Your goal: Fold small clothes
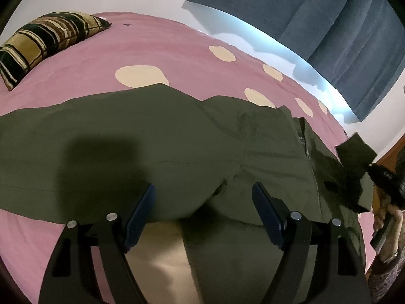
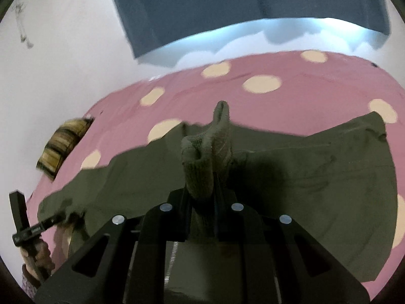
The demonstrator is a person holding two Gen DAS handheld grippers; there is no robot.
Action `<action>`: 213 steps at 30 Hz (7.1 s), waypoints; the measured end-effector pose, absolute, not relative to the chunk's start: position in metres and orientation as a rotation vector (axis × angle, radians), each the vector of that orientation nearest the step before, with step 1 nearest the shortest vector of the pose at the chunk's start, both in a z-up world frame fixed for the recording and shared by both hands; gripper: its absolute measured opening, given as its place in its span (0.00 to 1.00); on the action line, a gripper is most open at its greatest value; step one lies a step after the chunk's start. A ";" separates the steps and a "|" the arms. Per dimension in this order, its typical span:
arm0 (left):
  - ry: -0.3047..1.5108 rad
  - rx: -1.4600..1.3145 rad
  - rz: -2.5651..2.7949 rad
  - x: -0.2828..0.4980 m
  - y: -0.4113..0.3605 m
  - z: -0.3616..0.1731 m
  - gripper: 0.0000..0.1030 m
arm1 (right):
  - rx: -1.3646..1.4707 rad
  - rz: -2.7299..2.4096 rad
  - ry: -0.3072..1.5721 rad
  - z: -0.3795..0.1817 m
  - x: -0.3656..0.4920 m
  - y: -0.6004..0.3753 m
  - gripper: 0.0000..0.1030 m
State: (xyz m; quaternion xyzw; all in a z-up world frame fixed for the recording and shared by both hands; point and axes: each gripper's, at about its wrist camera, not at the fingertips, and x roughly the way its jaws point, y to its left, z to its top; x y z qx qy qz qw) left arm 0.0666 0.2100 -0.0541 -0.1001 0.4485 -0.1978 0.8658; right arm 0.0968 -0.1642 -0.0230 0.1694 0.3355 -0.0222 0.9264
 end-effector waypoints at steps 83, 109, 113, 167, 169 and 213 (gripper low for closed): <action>0.693 -0.350 -0.049 0.065 0.339 0.058 0.26 | 0.495 0.083 0.901 -0.105 0.073 -0.195 0.75; 1.049 0.179 -0.625 0.041 -0.108 -0.038 0.46 | 0.696 0.051 0.788 -0.091 0.021 -0.269 0.75; 0.968 0.213 -0.642 0.017 -0.109 -0.032 0.62 | 0.697 0.054 0.788 -0.091 0.022 -0.268 0.75; 0.988 -0.075 -0.373 0.055 0.114 -0.056 0.74 | 0.889 0.144 0.818 -0.099 0.028 -0.288 0.71; 0.987 -0.073 -0.364 0.056 0.116 -0.057 0.74 | 0.880 0.127 0.850 -0.107 0.035 -0.285 0.71; 1.037 -0.036 -0.571 0.075 0.176 -0.070 0.74 | 0.746 -0.033 0.764 -0.094 -0.026 -0.358 0.45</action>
